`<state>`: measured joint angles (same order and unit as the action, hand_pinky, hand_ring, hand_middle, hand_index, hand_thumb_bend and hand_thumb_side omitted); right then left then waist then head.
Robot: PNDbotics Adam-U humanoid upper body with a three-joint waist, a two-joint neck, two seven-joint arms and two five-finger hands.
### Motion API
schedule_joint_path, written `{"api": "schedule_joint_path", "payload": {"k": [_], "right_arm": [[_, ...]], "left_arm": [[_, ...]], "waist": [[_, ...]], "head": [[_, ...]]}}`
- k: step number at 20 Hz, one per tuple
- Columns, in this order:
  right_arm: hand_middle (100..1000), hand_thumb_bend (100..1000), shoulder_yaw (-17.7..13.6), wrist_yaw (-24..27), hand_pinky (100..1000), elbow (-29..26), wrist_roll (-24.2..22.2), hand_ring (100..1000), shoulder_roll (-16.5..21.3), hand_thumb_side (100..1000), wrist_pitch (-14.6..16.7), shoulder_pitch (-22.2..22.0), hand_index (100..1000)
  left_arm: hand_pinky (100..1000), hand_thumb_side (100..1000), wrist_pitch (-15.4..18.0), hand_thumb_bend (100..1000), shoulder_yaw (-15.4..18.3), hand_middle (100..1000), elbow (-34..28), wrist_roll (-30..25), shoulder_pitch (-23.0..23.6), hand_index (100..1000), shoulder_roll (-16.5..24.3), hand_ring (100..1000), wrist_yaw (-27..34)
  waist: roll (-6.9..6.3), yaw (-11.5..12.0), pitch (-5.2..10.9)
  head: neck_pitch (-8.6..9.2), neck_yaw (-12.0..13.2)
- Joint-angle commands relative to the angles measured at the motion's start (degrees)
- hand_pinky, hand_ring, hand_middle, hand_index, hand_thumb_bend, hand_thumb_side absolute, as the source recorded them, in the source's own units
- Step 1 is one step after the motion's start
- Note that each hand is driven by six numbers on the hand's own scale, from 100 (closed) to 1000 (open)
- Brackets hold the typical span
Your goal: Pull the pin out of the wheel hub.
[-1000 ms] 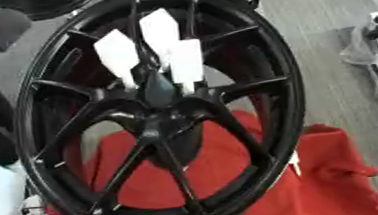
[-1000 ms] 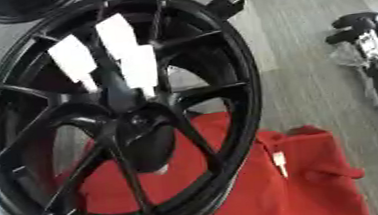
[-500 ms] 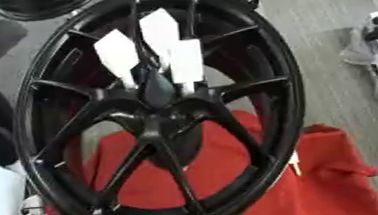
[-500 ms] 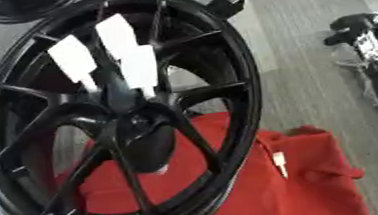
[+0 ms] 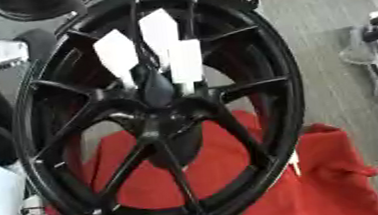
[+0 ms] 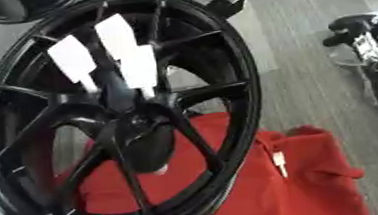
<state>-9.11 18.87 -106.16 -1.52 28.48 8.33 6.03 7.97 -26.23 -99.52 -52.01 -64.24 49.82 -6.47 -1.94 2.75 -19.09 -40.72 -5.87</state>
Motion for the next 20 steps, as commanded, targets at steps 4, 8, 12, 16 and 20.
{"api": "schedule_joint_path", "payload": {"k": [4,8,12,16,20], "right_arm": [[667,100,-0.1,-0.3,935,-0.6,0.0,647,1.6,541,-0.2,0.3,688],[666,100,0.0,-0.3,934,-0.6,-0.1,645,1.5,541,-0.2,0.3,687],[665,100,0.0,-0.2,934,-0.7,0.0,643,1.5,540,-0.2,0.3,687],[664,100,0.0,-0.2,934,-0.7,0.0,642,1.4,540,-0.3,0.4,687],[663,100,0.0,-0.4,934,-0.9,0.0,640,1.1,541,-0.3,0.2,686]], "left_arm": [[845,394,2.6,339,-1.2,796,1.6,0.0,-2.2,852,-0.4,830,-2.6],[859,299,6.9,416,-1.5,793,3.6,0.0,-3.2,852,-1.7,838,-3.8],[858,245,10.2,413,-1.4,778,6.5,0.0,-4.1,844,-3.1,836,-4.3],[855,233,11.6,393,-1.3,773,9.2,0.0,-5.0,844,-4.3,833,-4.6],[836,158,13.1,383,-1.6,757,11.1,0.0,-6.5,826,-5.9,817,-4.6]], "waist": [[0.08,-0.1,1.19],[0.14,-0.1,1.21],[0.17,-0.1,1.24],[0.19,-0.2,1.23],[0.27,-0.1,1.06]], "head": [[0.19,0.0],[0.09,-0.1],[-0.02,-0.2],[-0.16,-0.2],[-0.06,-0.4]]}}
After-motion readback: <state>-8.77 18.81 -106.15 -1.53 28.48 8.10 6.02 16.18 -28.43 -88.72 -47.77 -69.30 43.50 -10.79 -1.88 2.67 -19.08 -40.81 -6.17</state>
